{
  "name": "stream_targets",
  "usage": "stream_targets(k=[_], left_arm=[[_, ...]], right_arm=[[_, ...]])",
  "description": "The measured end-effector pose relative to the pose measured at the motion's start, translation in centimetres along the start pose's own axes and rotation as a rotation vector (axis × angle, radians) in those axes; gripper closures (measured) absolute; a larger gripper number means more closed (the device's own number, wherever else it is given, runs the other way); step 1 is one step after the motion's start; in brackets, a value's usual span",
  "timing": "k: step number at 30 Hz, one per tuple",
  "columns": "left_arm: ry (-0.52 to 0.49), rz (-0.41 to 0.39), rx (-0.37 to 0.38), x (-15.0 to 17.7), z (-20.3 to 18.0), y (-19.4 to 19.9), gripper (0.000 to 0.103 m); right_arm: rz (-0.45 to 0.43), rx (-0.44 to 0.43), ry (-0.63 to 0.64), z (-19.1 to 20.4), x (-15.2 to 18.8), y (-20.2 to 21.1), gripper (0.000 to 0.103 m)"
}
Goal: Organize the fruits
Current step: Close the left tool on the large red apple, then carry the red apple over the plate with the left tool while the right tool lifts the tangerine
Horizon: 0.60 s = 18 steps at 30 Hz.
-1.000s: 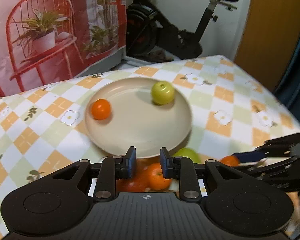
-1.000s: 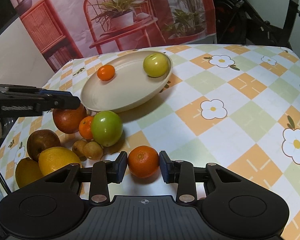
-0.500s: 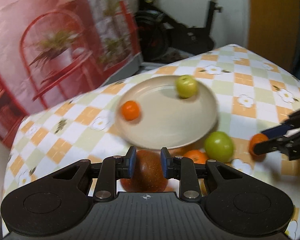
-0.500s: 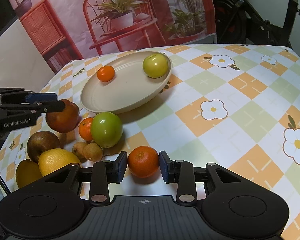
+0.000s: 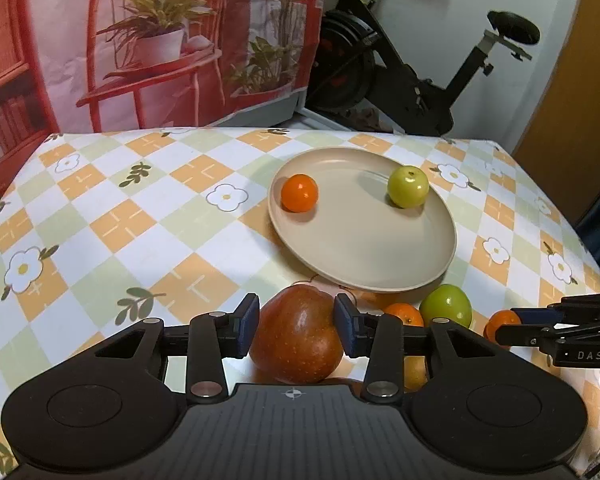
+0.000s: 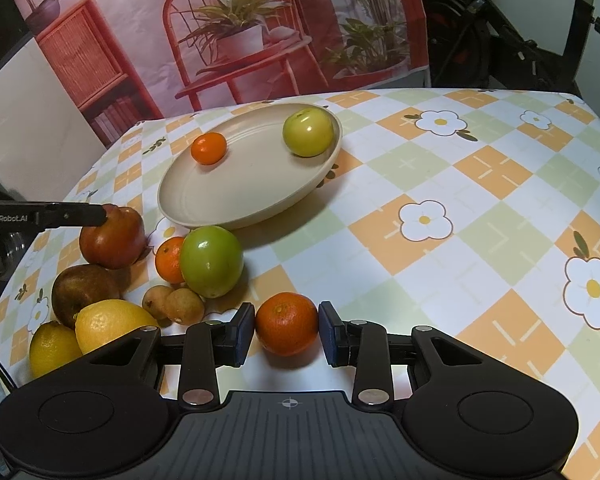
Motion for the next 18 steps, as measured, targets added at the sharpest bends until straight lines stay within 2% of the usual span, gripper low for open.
stream_targets(k=[6, 12, 18], left_arm=[[0.006, 0.034, 0.028, -0.2, 0.2, -0.7, 0.048], [-0.044, 0.086, 0.045, -0.2, -0.7, -1.8, 0.037], [-0.094, 0.115, 0.046, -0.3, -2.1, -2.9, 0.037]], right_arm=[[0.000, -0.001, -0.003, 0.0, 0.0, 0.0, 0.071], [0.000, 0.001, -0.005, 0.1, 0.1, 0.0, 0.071], [0.000, -0.001, -0.008, 0.1, 0.1, 0.0, 0.071]])
Point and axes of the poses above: each gripper's, at about its wrist camera, not at the fingertips, and y roughly against the way its jaws point, z to its left, x to its underside, the point moved 4 cm from there along -y, roughly the way its jaws point, and after that the axes turned 14 degrees about z, right-handed, at the moved point
